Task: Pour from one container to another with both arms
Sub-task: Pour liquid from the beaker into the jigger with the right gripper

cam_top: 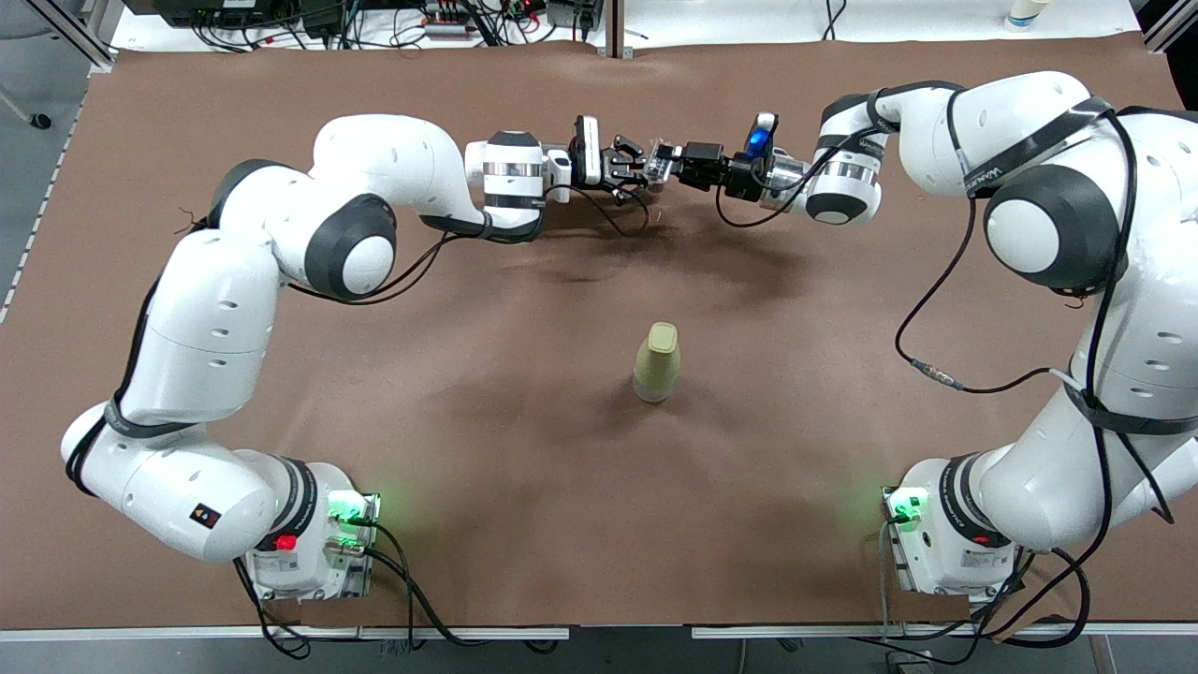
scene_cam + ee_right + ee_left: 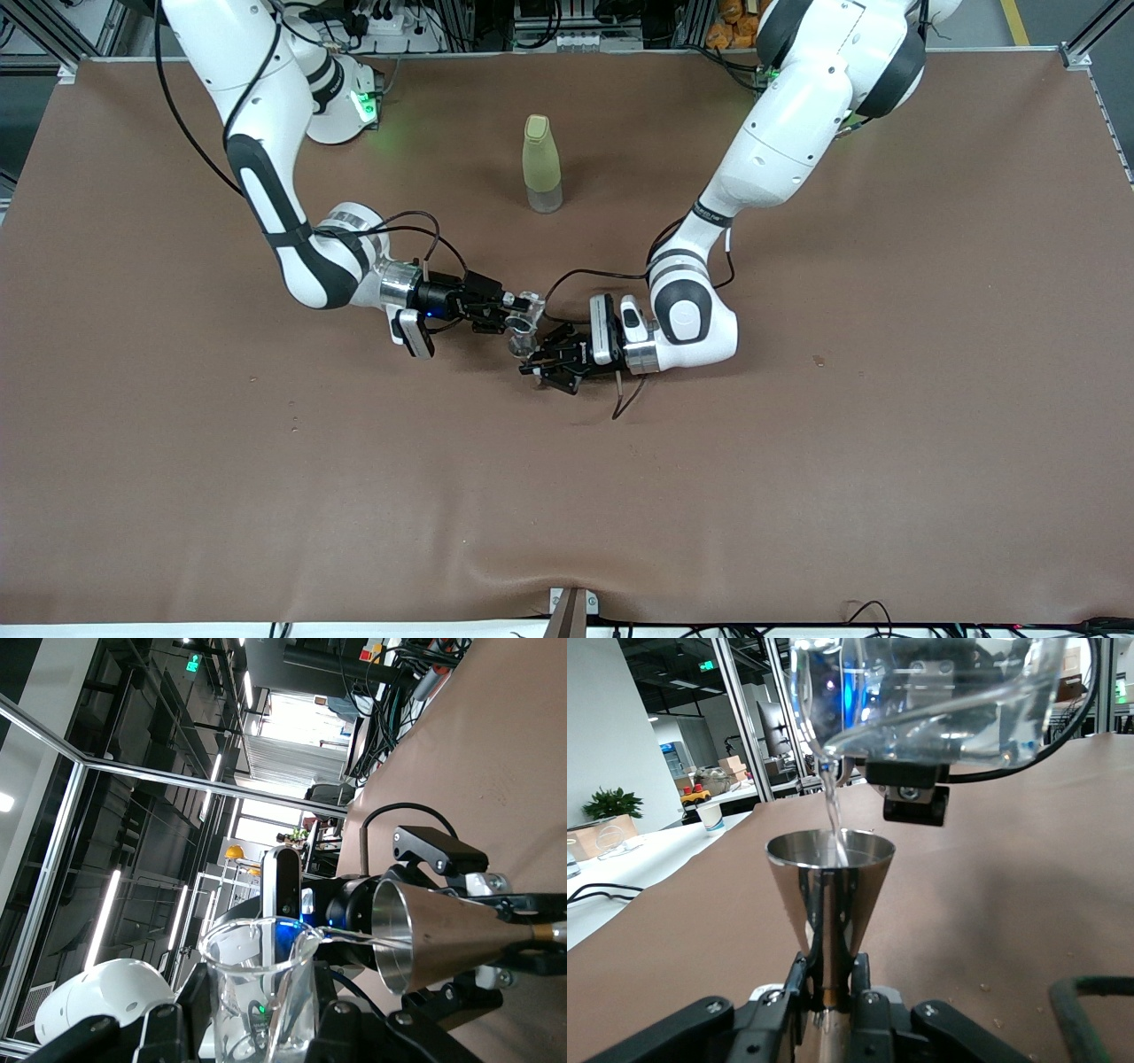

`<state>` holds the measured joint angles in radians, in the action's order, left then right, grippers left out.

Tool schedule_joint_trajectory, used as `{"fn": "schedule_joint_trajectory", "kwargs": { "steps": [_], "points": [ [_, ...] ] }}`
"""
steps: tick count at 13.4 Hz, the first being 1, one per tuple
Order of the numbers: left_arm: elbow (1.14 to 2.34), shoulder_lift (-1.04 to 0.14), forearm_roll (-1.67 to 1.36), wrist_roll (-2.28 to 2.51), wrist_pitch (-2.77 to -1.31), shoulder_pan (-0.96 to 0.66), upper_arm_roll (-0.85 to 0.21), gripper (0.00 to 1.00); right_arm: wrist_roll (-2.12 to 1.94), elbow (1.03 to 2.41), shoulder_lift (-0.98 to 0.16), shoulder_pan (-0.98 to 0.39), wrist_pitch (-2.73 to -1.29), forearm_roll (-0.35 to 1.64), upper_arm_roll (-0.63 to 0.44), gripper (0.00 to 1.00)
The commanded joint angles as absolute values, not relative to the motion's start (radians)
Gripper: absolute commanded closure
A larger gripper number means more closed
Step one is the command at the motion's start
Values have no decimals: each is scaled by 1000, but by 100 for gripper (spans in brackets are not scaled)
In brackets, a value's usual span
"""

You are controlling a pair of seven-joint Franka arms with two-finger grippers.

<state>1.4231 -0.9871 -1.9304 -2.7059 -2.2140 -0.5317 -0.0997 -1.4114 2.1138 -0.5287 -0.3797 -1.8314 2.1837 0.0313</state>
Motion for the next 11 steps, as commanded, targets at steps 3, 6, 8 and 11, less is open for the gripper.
{"fn": "schedule_joint_trajectory", "kwargs": {
  "steps": [3, 6, 8, 11],
  "points": [
    [1411, -994, -1977, -2746, -2223, -535, -100, 100, -1335, 2123, -505, -391, -1835, 2209, 29, 100],
    [1411, -994, -1977, -2746, -2223, -535, -100, 100, -1275, 2118, -505, -391, -1835, 2209, 29, 100],
    [1411, -994, -1977, -2746, -2223, -535, -100, 100, -1266, 2115, -506, -391, -1838, 2209, 31, 100],
    [1411, -994, -1977, -2746, -2223, -535, -101, 100, -1215, 2111, -506, -390, -1836, 2209, 29, 100]
  ]
}}
